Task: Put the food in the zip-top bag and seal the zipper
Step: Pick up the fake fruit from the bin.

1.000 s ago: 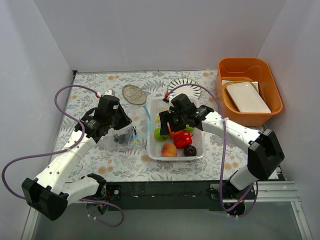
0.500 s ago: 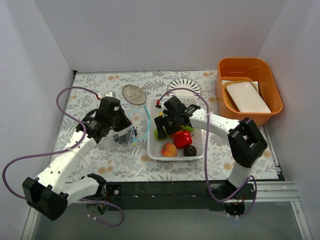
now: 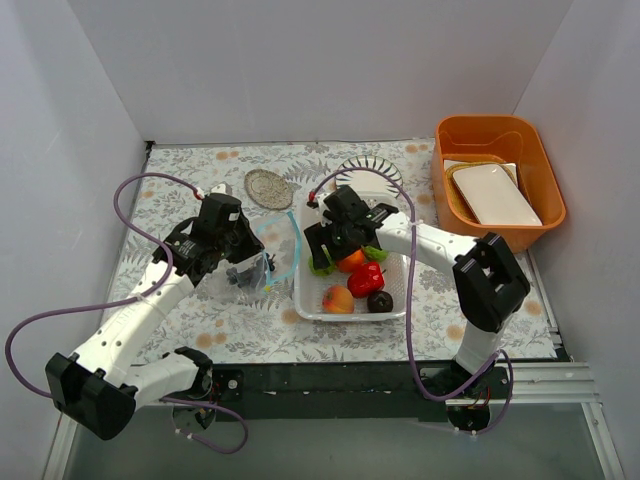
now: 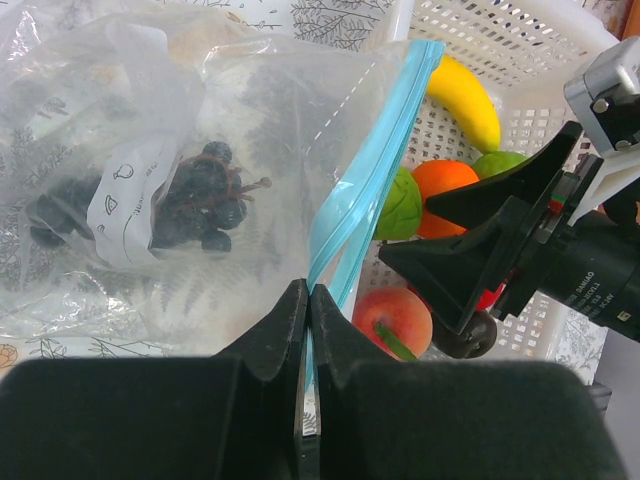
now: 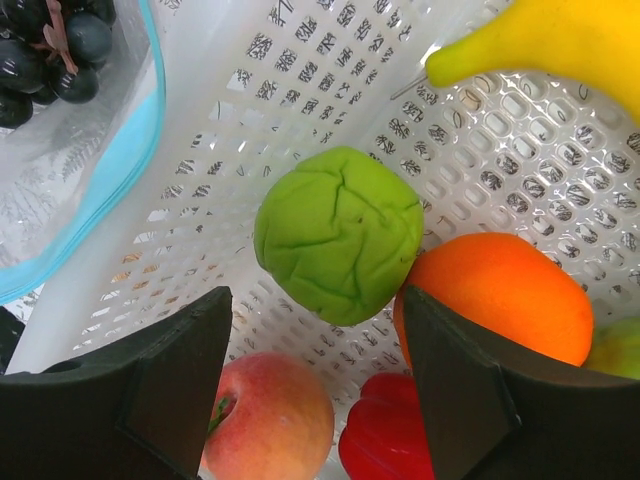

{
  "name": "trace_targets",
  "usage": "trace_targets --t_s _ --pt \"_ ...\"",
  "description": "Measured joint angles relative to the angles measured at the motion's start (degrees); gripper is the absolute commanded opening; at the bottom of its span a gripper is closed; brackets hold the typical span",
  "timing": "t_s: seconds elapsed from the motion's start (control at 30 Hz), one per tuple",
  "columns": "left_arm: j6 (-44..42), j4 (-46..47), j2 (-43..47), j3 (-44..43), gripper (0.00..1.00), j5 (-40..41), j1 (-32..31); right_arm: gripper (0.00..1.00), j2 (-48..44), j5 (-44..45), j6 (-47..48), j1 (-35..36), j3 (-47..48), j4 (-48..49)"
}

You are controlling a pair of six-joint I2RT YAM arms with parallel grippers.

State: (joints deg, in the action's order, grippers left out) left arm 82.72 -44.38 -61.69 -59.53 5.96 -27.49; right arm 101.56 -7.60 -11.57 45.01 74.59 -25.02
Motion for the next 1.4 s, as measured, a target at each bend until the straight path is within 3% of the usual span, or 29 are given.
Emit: trace_targets --t_s 0.43,0.6,0.7,0.87,1.1,1.23,1.4 --pt "0.0 -0.2 -0.5 -0.1 0.0 -0.2 0.0 0.7 6.1 -1.5 1.7 0.0 3.9 -0.3" --pt "0.0 -0.2 -0.5 -0.1 0.0 -0.2 0.0 0.77 5.9 -1.8 1.4 0.0 3.3 -0.1" --pt "0.0 -0.2 -0.5 -0.1 0.0 -0.2 0.0 0.94 4.6 -1.8 1.4 0.0 1.5 -0.1" --pt "0.0 -0.2 -0.5 -0.1 0.0 -0.2 0.0 0.94 2.4 -2.1 1.9 0.0 -0.2 -0.9" --pt "0.0 -0.2 -0.5 -0.1 0.0 -0.2 0.0 0.8 1.7 -2.5 2.2 0.0 -2.0 -1.0" --pt "0.0 -0.2 -0.5 -0.1 0.0 -0.2 0.0 0.49 1.6 -2.0 1.9 0.0 -3.2 -1.4" --pt "0.0 -0.2 -0.5 -0.1 0.0 -0.2 0.0 0.34 -0.3 -1.7 0.8 0.0 -4.1 -0.8"
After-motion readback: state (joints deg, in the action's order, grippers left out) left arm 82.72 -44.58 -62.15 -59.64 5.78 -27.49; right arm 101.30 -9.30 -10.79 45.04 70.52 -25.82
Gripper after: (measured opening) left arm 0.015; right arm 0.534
